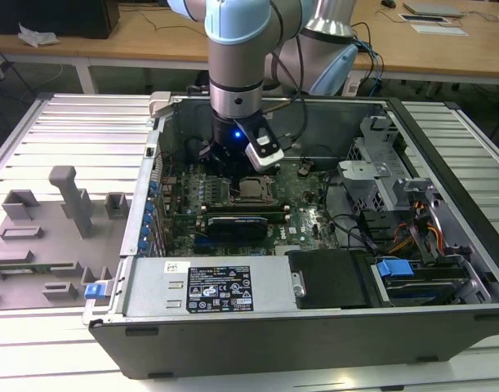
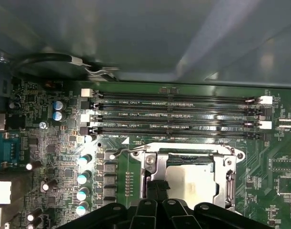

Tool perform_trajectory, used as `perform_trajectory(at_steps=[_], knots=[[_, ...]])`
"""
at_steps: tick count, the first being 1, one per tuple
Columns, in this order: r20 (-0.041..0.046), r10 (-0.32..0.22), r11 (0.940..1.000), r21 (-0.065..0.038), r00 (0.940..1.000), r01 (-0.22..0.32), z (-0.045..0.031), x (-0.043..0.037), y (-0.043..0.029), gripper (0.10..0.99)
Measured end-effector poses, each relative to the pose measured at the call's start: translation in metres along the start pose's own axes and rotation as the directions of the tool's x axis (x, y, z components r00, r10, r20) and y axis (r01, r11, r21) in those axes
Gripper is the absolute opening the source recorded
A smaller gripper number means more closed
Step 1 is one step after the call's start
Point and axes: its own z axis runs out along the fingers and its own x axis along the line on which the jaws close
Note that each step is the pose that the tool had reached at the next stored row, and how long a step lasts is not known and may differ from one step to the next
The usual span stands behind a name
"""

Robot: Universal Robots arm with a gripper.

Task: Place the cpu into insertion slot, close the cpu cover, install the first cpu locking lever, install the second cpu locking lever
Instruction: 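Close the cpu cover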

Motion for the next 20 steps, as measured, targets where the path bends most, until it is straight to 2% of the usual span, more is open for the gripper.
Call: perform_trajectory(at_steps=[7, 13, 16, 20], knots=[[-0.0001, -0.009, 1.0000, 0.000, 1.0000, 0.009, -0.0023, -0.0037, 0.0000, 0.106], [-0.0001, -0.009, 1.0000, 0.000, 1.0000, 0.009, -0.0148, -0.0042, 0.0003, 0.106], [-0.0018, -0.009, 1.0000, 0.000, 1.0000, 0.009, -0.0147, -0.0110, 0.0000, 0.106], [-0.0089, -0.009, 1.0000, -0.001, 0.9999, 0.009, -0.0142, -0.0289, -0.0010, 0.106]])
